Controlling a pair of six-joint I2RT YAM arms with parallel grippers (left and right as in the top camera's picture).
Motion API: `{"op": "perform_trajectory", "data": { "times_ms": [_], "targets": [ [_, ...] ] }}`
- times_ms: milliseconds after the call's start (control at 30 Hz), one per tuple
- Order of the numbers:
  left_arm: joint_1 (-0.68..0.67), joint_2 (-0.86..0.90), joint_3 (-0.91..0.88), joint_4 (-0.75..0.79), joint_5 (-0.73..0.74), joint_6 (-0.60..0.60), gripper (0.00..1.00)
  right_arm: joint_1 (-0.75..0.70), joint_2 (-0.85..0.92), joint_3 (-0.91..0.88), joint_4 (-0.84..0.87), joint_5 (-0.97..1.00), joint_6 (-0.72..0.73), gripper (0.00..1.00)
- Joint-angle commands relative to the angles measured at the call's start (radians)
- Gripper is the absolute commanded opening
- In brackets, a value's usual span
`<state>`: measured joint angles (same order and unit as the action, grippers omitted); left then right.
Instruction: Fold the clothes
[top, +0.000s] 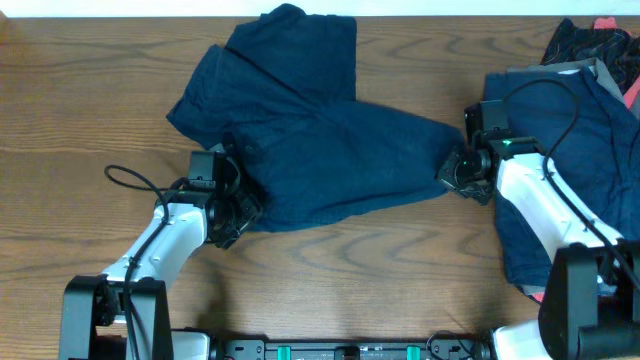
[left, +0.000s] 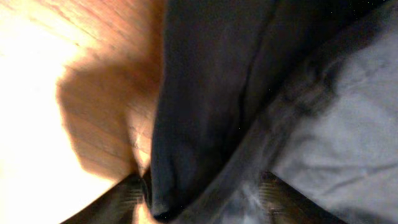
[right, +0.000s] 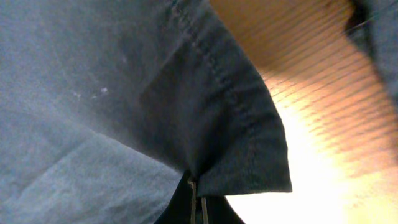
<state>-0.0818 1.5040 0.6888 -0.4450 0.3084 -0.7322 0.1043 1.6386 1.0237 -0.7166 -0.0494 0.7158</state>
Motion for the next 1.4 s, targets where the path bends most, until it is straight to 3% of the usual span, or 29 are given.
{"op": "perform_trajectory", "data": {
  "times_ms": [0,167,367,633,767,1000,1133,1267,1367],
  "targets": [
    [0.002,0.031,-0.009,-0.077,0.030,0.047,0.86,0.001,-0.010,-0.005,-0.018,0.053,-0.026,0.01],
    [0.002,0.031,-0.010,-0.212,0.105,-0.033,0.89,0.003,-0.009,-0.005,-0.028,0.053,-0.037,0.01],
    [-0.015,0.031,-0.015,-0.232,0.178,-0.141,0.89,0.003,-0.009,-0.005,-0.029,0.053,-0.037,0.01],
    [-0.122,0.031,-0.046,-0.102,-0.035,-0.328,0.85,0.010,-0.009,-0.005,-0.036,0.053,-0.037,0.01],
    [-0.145,0.031,-0.061,-0.058,-0.093,-0.399,0.71,0.015,-0.009,-0.005,-0.048,0.053,-0.037,0.01],
    [-0.145,0.031,-0.064,-0.035,-0.198,-0.433,0.35,0.015,-0.009,-0.005,-0.056,0.053,-0.037,0.01],
    [-0.145,0.031,-0.064,-0.048,-0.205,-0.432,0.06,0.014,-0.009,-0.005,-0.065,0.053,-0.037,0.01],
    [-0.144,0.029,-0.063,-0.113,-0.200,-0.404,0.06,0.014,-0.009,-0.005,-0.084,0.053,-0.037,0.01],
    [-0.144,0.000,-0.052,-0.213,-0.169,-0.299,0.06,0.014,-0.010,-0.005,-0.118,0.052,-0.037,0.01]
  ]
}}
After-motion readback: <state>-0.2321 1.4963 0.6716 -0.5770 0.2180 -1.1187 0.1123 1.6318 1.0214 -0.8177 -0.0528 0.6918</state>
